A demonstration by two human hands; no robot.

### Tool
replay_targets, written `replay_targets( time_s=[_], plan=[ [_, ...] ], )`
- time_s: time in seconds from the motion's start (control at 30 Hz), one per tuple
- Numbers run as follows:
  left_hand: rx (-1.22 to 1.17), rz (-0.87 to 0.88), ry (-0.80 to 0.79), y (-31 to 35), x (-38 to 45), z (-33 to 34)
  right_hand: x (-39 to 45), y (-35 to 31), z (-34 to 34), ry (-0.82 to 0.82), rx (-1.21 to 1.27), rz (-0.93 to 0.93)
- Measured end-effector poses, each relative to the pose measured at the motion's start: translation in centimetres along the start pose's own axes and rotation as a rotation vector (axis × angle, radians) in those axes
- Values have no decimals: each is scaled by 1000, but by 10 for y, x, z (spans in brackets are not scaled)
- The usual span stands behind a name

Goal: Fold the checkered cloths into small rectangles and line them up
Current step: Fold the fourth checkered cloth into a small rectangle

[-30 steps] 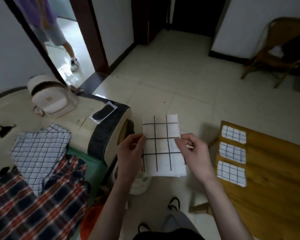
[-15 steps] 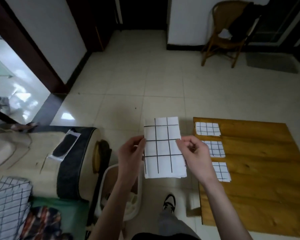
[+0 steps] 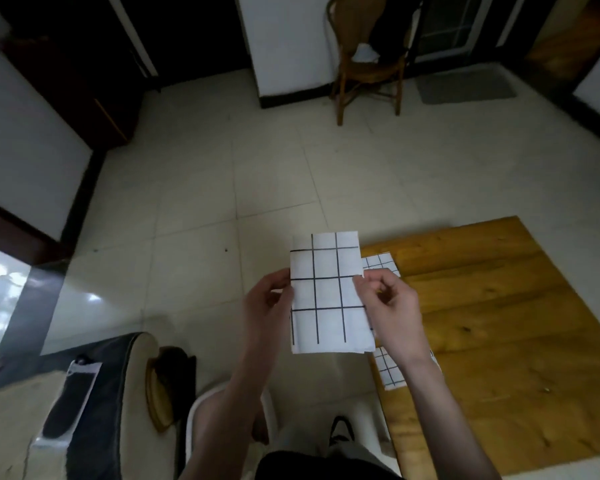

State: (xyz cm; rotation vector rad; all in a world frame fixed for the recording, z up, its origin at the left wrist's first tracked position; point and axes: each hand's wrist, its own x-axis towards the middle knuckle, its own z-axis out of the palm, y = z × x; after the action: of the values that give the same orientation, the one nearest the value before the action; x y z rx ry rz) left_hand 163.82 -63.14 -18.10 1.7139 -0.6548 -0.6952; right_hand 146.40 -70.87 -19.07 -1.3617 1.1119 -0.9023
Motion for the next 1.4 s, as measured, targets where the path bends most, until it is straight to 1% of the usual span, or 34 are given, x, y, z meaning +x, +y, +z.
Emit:
replay_targets(
  time_s=[0.1, 0.2, 0.33, 0.43, 0.53, 0.7, 0.93, 1.03, 1.17, 1.27, 1.4],
  plan=[
    [44, 18, -61, 0, 19, 29, 14, 9, -18, 83, -16, 17],
    [82, 41, -154, -1, 37, 56, 25, 17, -34, 175, -30, 39],
    [69, 60, -330, 5, 55, 97, 37, 29, -53, 389, -127, 81],
    [64, 27, -452, -6, 71, 129, 40, 41, -65, 525, -184, 165],
    [83, 25, -602, -15, 82, 153, 34, 52, -71, 640, -172, 250],
    [126, -11, -834, -29, 91, 182, 15, 63, -68, 775, -89, 371],
    [243, -9, -1141, -65, 74, 215, -22, 97, -65, 1015, -38, 524],
    [283, -3, -1206, -87, 56, 226, -43, 117, -64, 1112, -38, 566],
    [319, 50, -1241, -121, 29, 239, -71, 150, -59, 1219, 28, 630],
    [340, 55, -1266, -150, 11, 247, -89, 178, -57, 1263, 107, 629],
    [377, 34, -1282, -191, -8, 254, -108, 214, -57, 1296, 153, 645]
  ],
)
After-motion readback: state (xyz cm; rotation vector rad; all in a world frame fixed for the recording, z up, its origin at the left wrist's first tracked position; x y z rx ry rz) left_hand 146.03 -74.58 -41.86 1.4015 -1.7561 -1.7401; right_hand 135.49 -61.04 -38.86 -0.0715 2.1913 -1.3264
